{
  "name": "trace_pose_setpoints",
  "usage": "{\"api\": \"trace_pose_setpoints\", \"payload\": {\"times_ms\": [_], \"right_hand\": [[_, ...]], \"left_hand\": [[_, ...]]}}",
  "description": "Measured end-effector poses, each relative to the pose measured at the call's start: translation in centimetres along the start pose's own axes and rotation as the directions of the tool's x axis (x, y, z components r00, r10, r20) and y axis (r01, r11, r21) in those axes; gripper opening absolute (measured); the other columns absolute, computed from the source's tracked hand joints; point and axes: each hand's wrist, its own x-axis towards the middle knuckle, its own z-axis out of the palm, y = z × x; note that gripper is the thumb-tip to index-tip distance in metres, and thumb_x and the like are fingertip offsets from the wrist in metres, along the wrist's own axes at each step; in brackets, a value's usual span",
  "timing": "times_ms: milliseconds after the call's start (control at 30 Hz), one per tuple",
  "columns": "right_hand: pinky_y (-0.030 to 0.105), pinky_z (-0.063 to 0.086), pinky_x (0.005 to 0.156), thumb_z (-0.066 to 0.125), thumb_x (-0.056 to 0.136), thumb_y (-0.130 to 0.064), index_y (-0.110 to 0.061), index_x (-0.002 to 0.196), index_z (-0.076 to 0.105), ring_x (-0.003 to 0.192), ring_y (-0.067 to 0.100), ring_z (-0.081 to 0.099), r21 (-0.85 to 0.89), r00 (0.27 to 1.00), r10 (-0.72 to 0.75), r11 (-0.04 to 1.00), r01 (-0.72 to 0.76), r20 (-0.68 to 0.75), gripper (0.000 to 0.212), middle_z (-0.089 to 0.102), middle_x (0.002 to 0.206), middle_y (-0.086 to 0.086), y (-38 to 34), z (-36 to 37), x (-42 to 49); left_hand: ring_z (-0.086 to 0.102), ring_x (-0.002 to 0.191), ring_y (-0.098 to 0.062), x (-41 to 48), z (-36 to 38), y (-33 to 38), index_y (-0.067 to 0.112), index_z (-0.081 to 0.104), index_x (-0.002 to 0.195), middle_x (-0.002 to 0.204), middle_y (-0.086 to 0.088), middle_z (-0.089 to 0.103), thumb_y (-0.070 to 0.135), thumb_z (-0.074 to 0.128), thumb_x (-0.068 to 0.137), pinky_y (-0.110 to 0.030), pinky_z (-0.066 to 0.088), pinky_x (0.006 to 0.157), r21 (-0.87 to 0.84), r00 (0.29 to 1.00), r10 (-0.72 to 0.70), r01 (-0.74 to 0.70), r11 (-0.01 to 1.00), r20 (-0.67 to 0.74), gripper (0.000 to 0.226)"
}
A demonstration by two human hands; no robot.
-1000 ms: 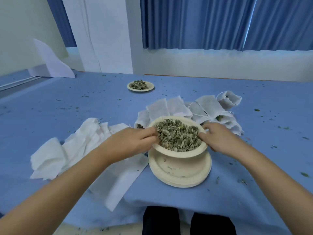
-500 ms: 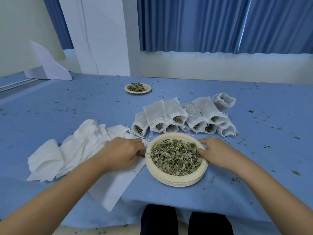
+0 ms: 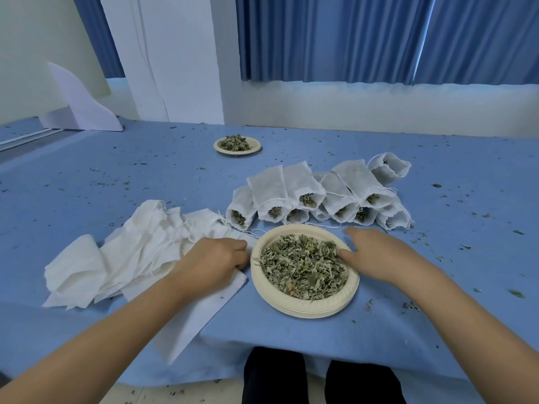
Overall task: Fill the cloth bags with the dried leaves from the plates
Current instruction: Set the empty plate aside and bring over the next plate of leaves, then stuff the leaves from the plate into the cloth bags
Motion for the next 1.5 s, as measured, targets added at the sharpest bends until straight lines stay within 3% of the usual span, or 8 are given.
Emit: {"api": "trace_pose_setpoints", "payload": {"times_ms": [167,267,400,567,767,1167,1367,1500], "right_hand": [[0.035,0.049,0.067,0.049,0.096,-0.037,-0.016,0.132,0.045,0.072,0.016,0.058,0.213,0.962,-0.149,0.956,0.199,-0.228,0.042,0.056,0.077,-0.001,-1.2,-1.0,0.4],[0.027,0.055,0.065,0.054,0.095,-0.029,-0.012,0.118,0.061,0.069,0.013,0.064,0.788,0.944,-0.277,0.534,0.307,-0.180,0.029,0.068,0.084,0.001,-3.8,-2.5,0.5],[0.038,0.057,0.078,0.050,0.098,-0.026,-0.007,0.098,0.063,0.083,0.025,0.065,0.982,0.885,-0.458,0.119,0.147,-0.077,0.023,0.066,0.092,0.009,-7.8,-4.0,1.5],[0.034,0.056,0.073,0.039,0.095,-0.001,0.000,0.089,0.057,0.076,0.020,0.064,0.990,0.851,-0.521,-0.141,-0.017,-0.060,0.019,0.061,0.083,0.015,-8.2,-5.1,3.7],[0.027,0.057,0.081,0.038,0.095,0.009,0.008,0.114,0.056,0.088,0.019,0.067,0.992,0.912,-0.404,-0.125,0.025,-0.074,0.026,0.066,0.103,0.017,-4.7,-4.6,6.1],[0.053,0.041,0.086,0.041,0.097,0.001,-0.015,0.093,0.074,0.072,0.044,0.046,0.971,0.972,-0.027,0.051,0.233,-0.231,0.036,0.057,0.097,0.044,-1.4,-1.4,8.7],[0.021,0.036,0.041,0.045,0.094,0.003,-0.016,0.105,0.071,0.050,0.023,0.047,0.950,0.942,0.123,0.041,0.309,-0.312,0.034,0.065,0.067,0.008,-2.3,-1.0,8.3],[0.063,0.052,0.066,0.046,0.092,0.004,-0.028,0.096,0.076,0.065,0.051,0.054,0.866,0.868,0.159,0.275,0.418,-0.470,0.044,0.066,0.068,0.014,-3.5,-0.6,7.6]], "left_hand": [[0.050,0.053,-0.019,0.6,-1.9,-0.3,0.012,0.056,0.058,0.064,-0.002,0.052,-0.008,0.059,0.057,-0.023,0.028,0.042,0.007,0.955,-0.089,0.095,0.995,-0.284,0.021],[0.047,0.056,-0.022,3.0,-5.3,-0.7,0.010,0.053,0.057,0.064,-0.004,0.056,-0.012,0.036,0.069,-0.027,0.026,0.037,0.126,0.845,0.046,0.025,0.992,-0.533,0.030],[0.048,0.069,-0.024,7.8,-8.1,0.2,0.007,0.056,0.061,0.070,-0.006,0.061,-0.018,0.041,0.077,-0.030,0.029,0.046,0.294,0.755,0.250,-0.080,0.953,-0.606,0.033],[0.041,0.067,-0.021,11.2,-7.1,0.2,0.004,0.054,0.080,0.071,-0.006,0.055,0.012,0.041,0.074,-0.028,0.016,0.053,0.013,0.910,0.118,-0.123,0.992,-0.398,0.017],[0.046,0.060,-0.013,12.8,-4.1,-2.3,0.020,0.059,0.088,0.062,0.008,0.052,0.038,0.037,0.095,-0.030,0.029,0.053,-0.341,0.916,-0.281,0.176,0.923,-0.288,0.029],[0.050,0.069,0.001,13.9,-0.5,-4.0,0.011,0.074,0.084,0.075,0.017,0.059,0.024,0.064,0.091,-0.021,0.037,0.063,-0.534,0.825,-0.371,0.101,0.839,-0.427,0.017],[0.044,0.071,0.006,13.7,-0.7,-3.3,0.006,0.077,0.087,0.083,0.008,0.064,0.009,0.072,0.084,-0.004,0.032,0.070,-0.476,0.668,-0.386,0.054,0.878,-0.637,0.006],[0.040,0.070,0.002,13.5,-0.5,-1.4,0.003,0.076,0.084,0.078,0.001,0.066,0.007,0.074,0.084,-0.008,0.034,0.071,-0.350,0.596,-0.276,-0.010,0.937,-0.754,0.005]]}}
